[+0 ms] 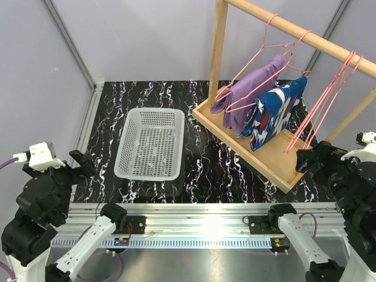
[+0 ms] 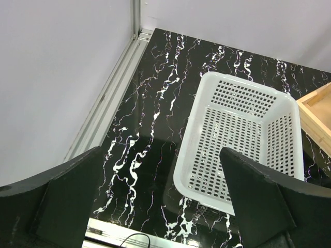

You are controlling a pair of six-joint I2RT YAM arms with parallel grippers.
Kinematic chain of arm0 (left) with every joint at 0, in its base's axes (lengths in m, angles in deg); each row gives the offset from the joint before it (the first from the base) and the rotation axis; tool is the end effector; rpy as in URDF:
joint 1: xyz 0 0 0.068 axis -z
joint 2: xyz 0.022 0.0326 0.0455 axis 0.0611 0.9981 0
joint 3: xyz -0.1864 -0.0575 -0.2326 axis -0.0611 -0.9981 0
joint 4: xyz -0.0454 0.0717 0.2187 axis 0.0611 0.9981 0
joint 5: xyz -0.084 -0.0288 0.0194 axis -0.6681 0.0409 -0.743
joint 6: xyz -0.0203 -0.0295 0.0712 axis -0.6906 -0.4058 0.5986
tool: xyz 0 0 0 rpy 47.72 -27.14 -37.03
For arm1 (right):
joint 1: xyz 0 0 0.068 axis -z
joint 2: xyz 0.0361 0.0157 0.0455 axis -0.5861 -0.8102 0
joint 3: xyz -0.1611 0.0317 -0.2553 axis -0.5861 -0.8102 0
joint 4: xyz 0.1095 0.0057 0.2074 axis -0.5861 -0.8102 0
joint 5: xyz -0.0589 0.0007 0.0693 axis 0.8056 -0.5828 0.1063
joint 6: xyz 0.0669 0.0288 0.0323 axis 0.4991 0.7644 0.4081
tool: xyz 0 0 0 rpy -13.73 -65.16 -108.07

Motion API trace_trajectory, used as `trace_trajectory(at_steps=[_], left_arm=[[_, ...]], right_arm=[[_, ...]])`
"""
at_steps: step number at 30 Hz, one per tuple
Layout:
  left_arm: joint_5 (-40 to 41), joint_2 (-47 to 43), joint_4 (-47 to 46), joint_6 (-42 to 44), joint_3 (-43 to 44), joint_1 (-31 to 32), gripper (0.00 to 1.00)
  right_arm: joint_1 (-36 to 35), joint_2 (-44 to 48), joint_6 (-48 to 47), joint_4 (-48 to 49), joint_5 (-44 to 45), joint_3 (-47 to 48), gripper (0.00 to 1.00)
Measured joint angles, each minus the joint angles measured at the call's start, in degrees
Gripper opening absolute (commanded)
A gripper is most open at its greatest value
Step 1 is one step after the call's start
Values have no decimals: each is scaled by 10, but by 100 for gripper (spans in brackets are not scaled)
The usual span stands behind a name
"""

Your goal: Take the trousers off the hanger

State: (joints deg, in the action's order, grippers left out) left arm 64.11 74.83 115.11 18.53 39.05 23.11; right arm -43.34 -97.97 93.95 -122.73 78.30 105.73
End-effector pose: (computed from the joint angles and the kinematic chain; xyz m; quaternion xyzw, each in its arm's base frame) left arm -0.0167 0.0551 0.4066 -0.1233 0.7572 0.0268 0.6409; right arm -0.0200 -0.0176 0.4680 0.1299 0.8006 0.0352 0.5839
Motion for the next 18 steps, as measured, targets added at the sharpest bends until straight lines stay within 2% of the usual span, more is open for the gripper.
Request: trace_trajectory(at_steps=[6,9,18], left_arm=[[4,0,0,0,0,0,99],[5,0,0,0,0,0,99],[5,0,0,-2,1,0,99]], right_arm=[[0,-2,-2,0,-4,0,99],[0,-11,-2,5,-36,3,99],[0,-122,19,71,-136,80,100]])
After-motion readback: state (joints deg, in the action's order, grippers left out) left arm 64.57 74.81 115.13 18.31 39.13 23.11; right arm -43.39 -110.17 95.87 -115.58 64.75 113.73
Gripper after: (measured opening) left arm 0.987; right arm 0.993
